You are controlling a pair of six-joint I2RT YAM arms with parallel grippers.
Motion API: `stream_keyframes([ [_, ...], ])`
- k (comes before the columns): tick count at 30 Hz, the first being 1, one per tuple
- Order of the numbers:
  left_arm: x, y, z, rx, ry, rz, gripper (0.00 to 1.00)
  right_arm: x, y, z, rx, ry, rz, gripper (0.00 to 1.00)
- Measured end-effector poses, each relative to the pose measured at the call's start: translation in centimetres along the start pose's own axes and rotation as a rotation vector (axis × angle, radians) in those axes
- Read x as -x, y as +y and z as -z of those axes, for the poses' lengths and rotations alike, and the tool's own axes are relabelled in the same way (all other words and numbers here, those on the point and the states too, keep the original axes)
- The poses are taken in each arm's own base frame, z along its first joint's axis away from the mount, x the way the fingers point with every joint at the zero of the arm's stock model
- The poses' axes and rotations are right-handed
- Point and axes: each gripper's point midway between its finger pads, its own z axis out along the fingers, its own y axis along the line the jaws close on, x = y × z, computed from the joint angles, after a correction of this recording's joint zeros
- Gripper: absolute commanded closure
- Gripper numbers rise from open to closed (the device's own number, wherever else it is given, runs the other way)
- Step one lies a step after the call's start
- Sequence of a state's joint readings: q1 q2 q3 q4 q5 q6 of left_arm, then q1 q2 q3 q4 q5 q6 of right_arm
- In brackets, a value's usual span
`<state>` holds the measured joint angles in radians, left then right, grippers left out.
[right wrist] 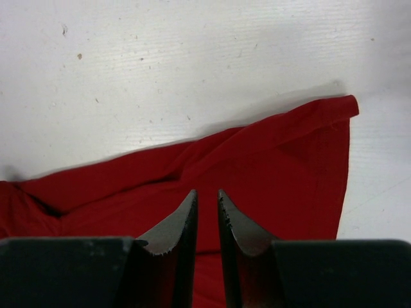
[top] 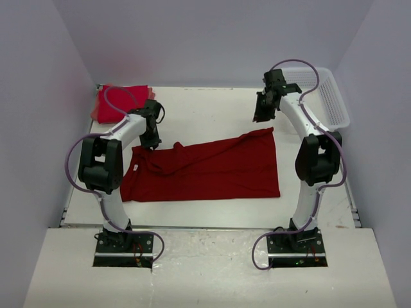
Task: Fold and stack the t-shirts
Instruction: Grap the side of the flattened tshirt furthest away from the robot with both arms
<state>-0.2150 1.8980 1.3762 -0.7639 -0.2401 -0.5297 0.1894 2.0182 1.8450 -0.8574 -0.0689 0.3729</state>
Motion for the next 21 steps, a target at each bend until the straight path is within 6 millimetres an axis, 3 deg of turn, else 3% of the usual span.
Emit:
stream_keyframes([
  [5, 0.0, -0.1, 0.0, -0.007, 0.003, 0.0, 1.0, 0.9, -1.7, 0.4, -0.016, -0.016, -0.035, 0.81],
  [9, -0.1, -0.1, -0.1, -0.009, 0.003, 0.002, 1.0, 1.4, -3.7, 0.5, -0.044, -0.022, -0.071, 0.83],
  [13, -0.3, 0.1, 0.2, -0.011, -0.004, 0.005, 1.0, 1.7, -5.5, 0.7, -0.087, -0.028, -0.096, 0.78],
  [15, 0.0, 0.2, 0.7, -0.017, -0.019, 0.009, 1.0, 1.8, -6.0, 0.7, -0.104, -0.031, -0.1, 0.73],
  [21, 2.5, 0.5, 5.6, -0.075, -0.156, 0.047, 1.0, 1.0, -6.6, -0.6, -0.125, 0.008, -0.097, 0.73],
])
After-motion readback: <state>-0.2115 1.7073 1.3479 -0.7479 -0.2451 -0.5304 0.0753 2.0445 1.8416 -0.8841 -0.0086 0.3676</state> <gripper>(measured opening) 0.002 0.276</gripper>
